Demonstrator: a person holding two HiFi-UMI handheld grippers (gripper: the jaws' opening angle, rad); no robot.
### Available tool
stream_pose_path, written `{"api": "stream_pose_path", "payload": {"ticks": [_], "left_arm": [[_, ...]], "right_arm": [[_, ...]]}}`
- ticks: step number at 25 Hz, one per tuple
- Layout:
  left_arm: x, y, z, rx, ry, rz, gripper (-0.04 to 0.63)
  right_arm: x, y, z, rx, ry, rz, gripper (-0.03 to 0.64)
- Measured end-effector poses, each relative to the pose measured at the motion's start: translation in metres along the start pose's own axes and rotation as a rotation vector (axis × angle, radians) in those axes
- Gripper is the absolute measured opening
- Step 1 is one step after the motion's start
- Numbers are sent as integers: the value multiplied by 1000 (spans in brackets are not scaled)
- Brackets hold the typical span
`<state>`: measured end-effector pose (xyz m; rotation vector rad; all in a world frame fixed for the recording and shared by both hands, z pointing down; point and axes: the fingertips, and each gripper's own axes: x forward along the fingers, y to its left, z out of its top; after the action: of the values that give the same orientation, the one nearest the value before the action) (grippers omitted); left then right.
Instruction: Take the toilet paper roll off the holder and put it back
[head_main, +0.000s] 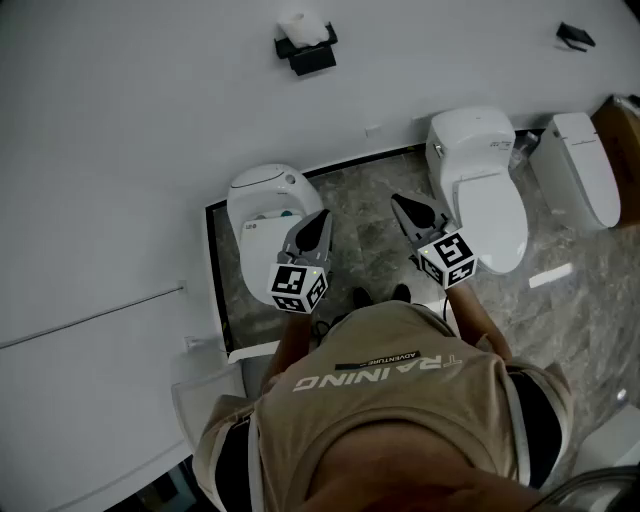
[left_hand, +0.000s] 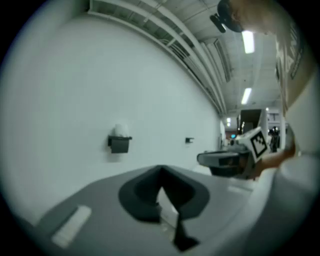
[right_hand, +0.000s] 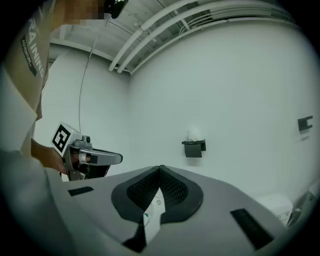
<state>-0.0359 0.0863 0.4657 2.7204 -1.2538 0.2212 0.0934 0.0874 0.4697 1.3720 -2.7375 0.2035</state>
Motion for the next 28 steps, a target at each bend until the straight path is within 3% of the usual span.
{"api": "stream_pose_path", "payload": {"ticks": [5, 13, 28], "left_arm": [[-3, 7, -14, -127, 3, -6, 3], [-9, 5, -15, -78, 13, -16, 3], [-2, 95, -13, -175, -36, -15, 3]], "right_arm": [[1, 4, 18, -20, -40, -31, 12], [2, 10, 4, 23, -11, -37, 12], [84, 31, 23, -8, -6, -31, 12]]}}
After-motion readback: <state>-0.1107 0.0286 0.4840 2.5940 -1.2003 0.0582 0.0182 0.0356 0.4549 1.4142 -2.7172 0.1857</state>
